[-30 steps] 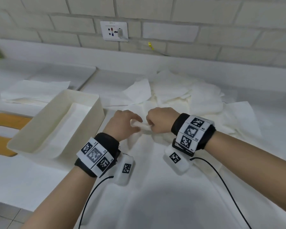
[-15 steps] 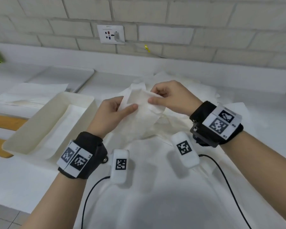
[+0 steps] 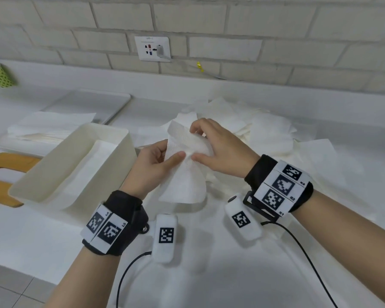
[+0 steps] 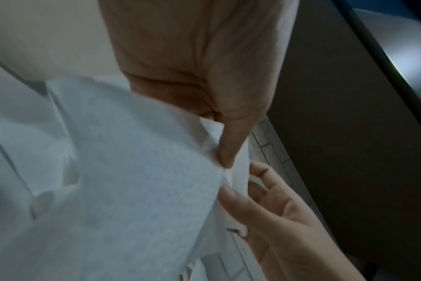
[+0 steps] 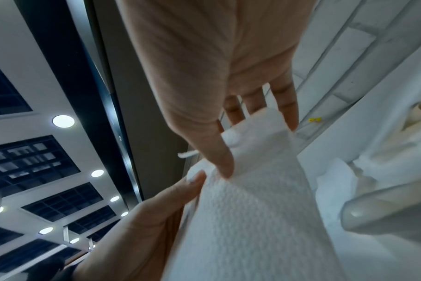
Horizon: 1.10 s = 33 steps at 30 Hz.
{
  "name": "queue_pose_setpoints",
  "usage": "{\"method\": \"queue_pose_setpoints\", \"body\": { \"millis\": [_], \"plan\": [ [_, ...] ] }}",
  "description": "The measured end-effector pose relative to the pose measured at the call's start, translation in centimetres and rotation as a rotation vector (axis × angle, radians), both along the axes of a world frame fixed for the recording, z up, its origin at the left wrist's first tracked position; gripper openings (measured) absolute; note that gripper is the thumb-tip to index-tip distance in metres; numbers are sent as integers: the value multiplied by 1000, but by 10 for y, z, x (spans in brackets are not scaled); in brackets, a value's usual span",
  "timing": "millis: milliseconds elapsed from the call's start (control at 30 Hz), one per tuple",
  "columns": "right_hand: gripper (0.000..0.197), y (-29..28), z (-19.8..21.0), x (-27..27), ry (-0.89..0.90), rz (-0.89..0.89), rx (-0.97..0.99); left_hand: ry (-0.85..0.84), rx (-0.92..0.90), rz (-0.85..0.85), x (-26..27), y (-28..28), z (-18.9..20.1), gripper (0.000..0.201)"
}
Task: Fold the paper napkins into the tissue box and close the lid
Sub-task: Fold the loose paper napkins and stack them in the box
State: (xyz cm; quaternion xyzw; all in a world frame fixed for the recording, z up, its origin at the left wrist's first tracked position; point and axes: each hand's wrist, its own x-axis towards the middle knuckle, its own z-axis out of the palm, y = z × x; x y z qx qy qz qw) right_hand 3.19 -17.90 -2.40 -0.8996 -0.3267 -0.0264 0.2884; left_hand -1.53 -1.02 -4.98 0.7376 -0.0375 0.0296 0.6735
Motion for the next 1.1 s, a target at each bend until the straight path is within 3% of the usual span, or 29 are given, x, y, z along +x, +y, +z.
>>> {"method": "queue_pose_setpoints", "body": {
  "millis": [133, 200, 333, 433, 533, 600, 700, 800, 933, 1033, 1100],
  "plan": [
    [17, -5, 4, 5, 13, -42, 157, 2, 58, 6, -3, 9, -5, 11],
    [15, -7, 8, 9, 34, -93, 284, 29, 91, 2, -4, 13, -10, 12],
    [13, -5, 13, 16, 259, -129, 509, 91, 97, -29, -8, 14, -18, 15],
    [13, 0, 11, 15, 415, -105, 548, 110, 103, -40, -10, 14, -21, 10],
    [9, 8, 9, 13, 499, -55, 499, 143, -17, 4, -10, 15, -19, 18],
    [12, 14, 8, 15, 493, -57, 483, 154, -85, 58, -7, 17, -17, 20],
    [14, 20, 4, 25, 409, -148, 466, 145, -38, 185, -4, 24, -21, 26],
    [8, 16, -12, 41, 228, -197, 123, 174, -42, 264, -4, 36, -29, 28],
    [55, 22, -37, 49, 144, -16, -645, 190, -76, 278, -9, 40, -32, 27],
    [72, 34, -47, 47, 119, 69, -843, 185, -71, 283, -11, 39, -33, 26],
    [64, 39, -50, 44, 112, 53, -868, 187, -78, 297, -12, 41, -33, 26]
  ]
}}
